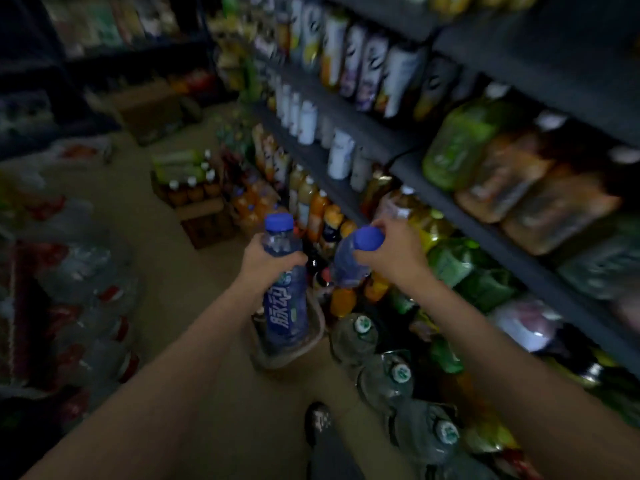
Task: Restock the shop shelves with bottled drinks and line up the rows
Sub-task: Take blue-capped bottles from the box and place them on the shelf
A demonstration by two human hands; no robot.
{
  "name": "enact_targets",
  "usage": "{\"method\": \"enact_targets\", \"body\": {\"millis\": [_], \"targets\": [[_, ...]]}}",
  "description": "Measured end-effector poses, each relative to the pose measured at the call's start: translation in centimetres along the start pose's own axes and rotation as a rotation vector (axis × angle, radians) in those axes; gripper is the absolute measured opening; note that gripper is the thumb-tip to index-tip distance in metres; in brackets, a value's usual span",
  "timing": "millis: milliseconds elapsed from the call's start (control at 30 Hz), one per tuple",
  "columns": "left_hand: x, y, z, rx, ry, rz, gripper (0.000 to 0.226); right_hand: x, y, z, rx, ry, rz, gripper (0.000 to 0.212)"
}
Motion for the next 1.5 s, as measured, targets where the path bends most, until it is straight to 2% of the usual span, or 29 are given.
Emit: {"method": "enact_targets", "body": {"millis": [133, 267, 333, 433, 533, 733, 833, 967, 1067, 1133, 1200, 1300, 1367, 1433, 1500], "targets": [[6.8, 6.2, -9.1, 0.010, -0.187, -0.084, 0.041, 7.6, 2.0, 15.8, 0.072, 0.195, -0.051, 0.037], [15.0, 10.6, -20.3, -0.033, -0.415, -0.129, 0.051, 18.6, 8.6, 29.5, 0.019, 0.470, -0.265, 0.035], [19.6, 12.6, -26.2, -0.049, -0.528, -0.199, 0.056, 24.3, 11.8, 35.2, -0.039, 0.622, -0.358, 0.032], [27.7, 15.2, -35.1, -0.075, -0.658, -0.344, 0.047, 32.6, 15.4, 42.7, -0.083, 0.845, -0.382, 0.033], [37.0, 16.2, -42.8, -0.074, -0.788, -0.439, 0.048, 40.5, 18.7, 48.2, -0.053, 0.940, -0.356, 0.031], [54.2, 13.1, -54.1, -0.048, -0.925, -0.389, 0.044, 57.3, 31.7, 54.4, -0.361, 1.050, -0.511, 0.038], [61.2, 11.4, -58.7, 0.018, -0.979, -0.314, 0.047, 63.7, 35.6, 56.2, -0.377, 1.081, -0.566, 0.038], [68.4, 11.0, -63.1, 0.023, -1.069, -0.351, 0.045, 70.9, 39.4, 57.8, -0.369, 1.173, -0.663, 0.042], [73.2, 11.0, -66.8, -0.026, -1.148, -0.455, 0.046, 76.6, 42.6, 59.0, -0.416, 1.295, -0.742, 0.037], [76.1, 11.1, -69.3, -0.077, -1.182, -0.590, 0.053, 79.4, 43.8, 60.1, -0.413, 1.376, -0.772, 0.035], [79.0, 11.3, -71.5, -0.124, -1.204, -0.755, 0.058, 81.4, 44.3, 61.8, -0.334, 1.454, -0.774, 0.036], [82.2, 10.8, -74.7, -0.195, -1.220, -1.005, 0.054, 83.0, 44.5, 64.5, -0.218, 1.560, -0.765, 0.035], [83.1, 9.9, -76.9, -0.245, -1.239, -1.082, 0.053, 83.5, 45.1, 66.0, -0.168, 1.609, -0.776, 0.035], [82.4, 9.3, -79.3, -0.201, -1.245, -1.027, 0.055, 83.4, 46.3, 67.6, -0.137, 1.634, -0.770, 0.035], [80.6, 8.7, -81.6, -0.117, -1.232, -0.856, 0.060, 82.8, 47.6, 68.6, -0.122, 1.638, -0.769, 0.036]]}}
Point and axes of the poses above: each hand's wrist, its own x-axis away from the middle knuckle, its own z-axis out of the back of the hand, y = z × x, the point moved 10 cm from there along -x, towards the middle knuckle, and after that the axes turned 10 degrees about x, right-handed, at the moved point
